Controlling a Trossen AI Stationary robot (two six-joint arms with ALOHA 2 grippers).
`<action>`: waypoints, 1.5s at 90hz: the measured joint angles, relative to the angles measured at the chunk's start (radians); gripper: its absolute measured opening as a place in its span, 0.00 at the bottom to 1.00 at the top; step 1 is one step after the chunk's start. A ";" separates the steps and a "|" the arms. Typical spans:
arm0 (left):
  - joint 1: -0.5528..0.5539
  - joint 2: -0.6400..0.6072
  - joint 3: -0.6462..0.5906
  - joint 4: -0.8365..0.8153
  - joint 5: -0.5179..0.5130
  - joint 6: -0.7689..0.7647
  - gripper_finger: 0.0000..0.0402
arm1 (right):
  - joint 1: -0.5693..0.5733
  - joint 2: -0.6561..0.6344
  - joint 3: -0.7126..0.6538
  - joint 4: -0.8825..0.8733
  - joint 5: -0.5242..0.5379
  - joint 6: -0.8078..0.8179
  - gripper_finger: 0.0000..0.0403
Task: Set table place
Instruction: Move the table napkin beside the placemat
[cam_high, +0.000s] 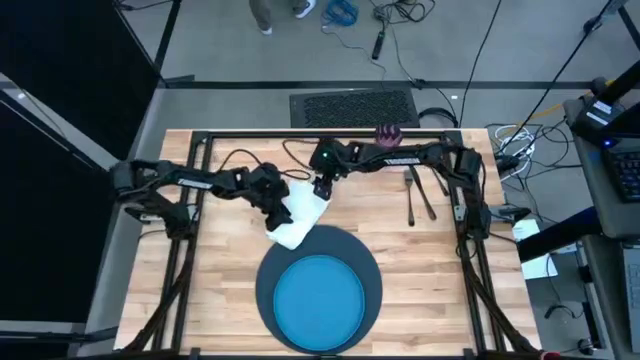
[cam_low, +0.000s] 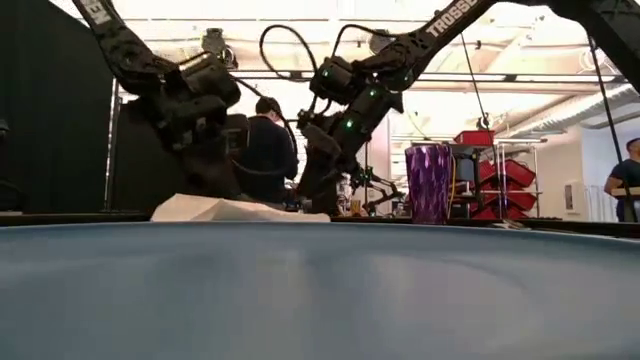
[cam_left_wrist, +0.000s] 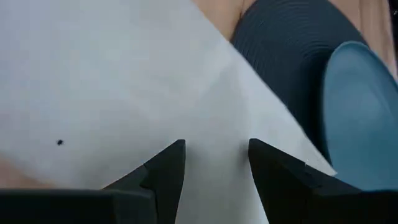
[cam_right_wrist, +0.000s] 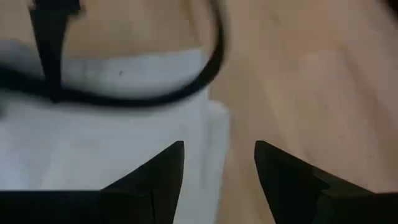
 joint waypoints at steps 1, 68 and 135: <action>0.000 0.005 0.000 0.004 0.000 0.000 0.40 | -0.001 -0.003 0.000 0.002 0.000 0.000 0.45; 0.068 0.019 0.005 -0.071 -0.326 -0.009 0.40 | -0.056 -0.107 0.001 -0.107 0.079 0.019 0.45; -0.192 -0.186 0.000 -0.735 -0.377 -0.327 0.40 | -0.069 -0.107 0.001 -0.226 0.069 -0.018 0.45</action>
